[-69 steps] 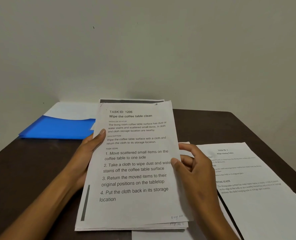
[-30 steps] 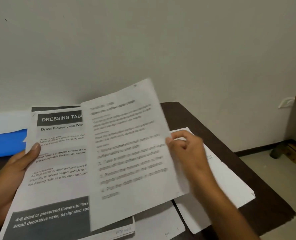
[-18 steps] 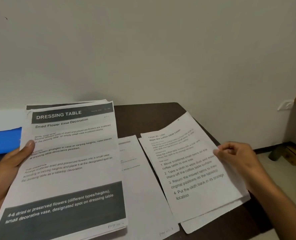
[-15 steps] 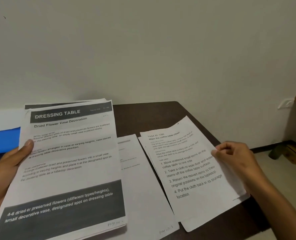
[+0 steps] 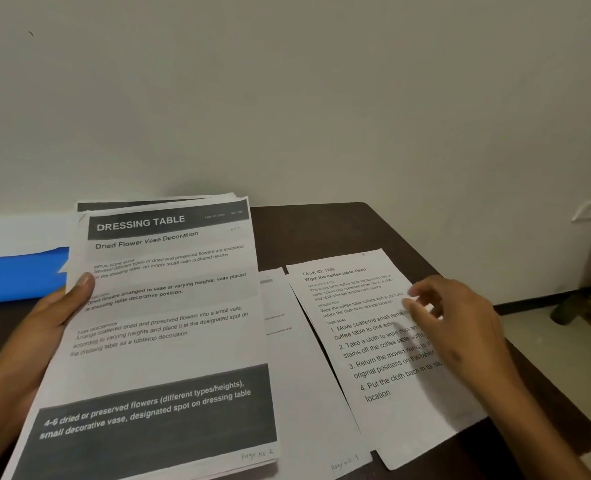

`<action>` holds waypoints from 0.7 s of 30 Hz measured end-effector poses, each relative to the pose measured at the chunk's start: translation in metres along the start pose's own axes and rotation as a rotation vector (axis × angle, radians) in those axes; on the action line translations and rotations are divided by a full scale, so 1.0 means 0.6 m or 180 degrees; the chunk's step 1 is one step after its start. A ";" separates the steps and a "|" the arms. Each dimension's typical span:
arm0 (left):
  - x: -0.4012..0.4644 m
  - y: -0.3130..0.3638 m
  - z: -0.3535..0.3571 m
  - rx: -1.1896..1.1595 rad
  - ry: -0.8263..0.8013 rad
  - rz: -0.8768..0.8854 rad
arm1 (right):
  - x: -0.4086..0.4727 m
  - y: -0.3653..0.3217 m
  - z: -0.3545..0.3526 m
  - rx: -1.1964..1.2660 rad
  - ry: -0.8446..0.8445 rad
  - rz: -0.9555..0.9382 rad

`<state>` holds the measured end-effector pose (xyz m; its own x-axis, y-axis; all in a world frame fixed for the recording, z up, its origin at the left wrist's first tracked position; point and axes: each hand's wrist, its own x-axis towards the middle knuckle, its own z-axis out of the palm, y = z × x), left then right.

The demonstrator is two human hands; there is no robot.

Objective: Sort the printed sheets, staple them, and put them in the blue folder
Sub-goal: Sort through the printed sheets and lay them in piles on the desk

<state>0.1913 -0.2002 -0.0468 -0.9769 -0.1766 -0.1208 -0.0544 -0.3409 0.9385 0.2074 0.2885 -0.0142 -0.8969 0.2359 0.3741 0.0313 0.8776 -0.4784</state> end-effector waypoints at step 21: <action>-0.026 0.012 0.058 -0.0522 -0.0059 -0.0102 | -0.096 -0.265 0.135 0.2617 -0.0954 0.0140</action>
<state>0.1989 -0.1677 -0.0266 -0.9789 -0.1467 -0.1426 -0.0527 -0.4927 0.8686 0.2183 0.1015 -0.0239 -0.9841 0.0414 0.1725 -0.1557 0.2641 -0.9519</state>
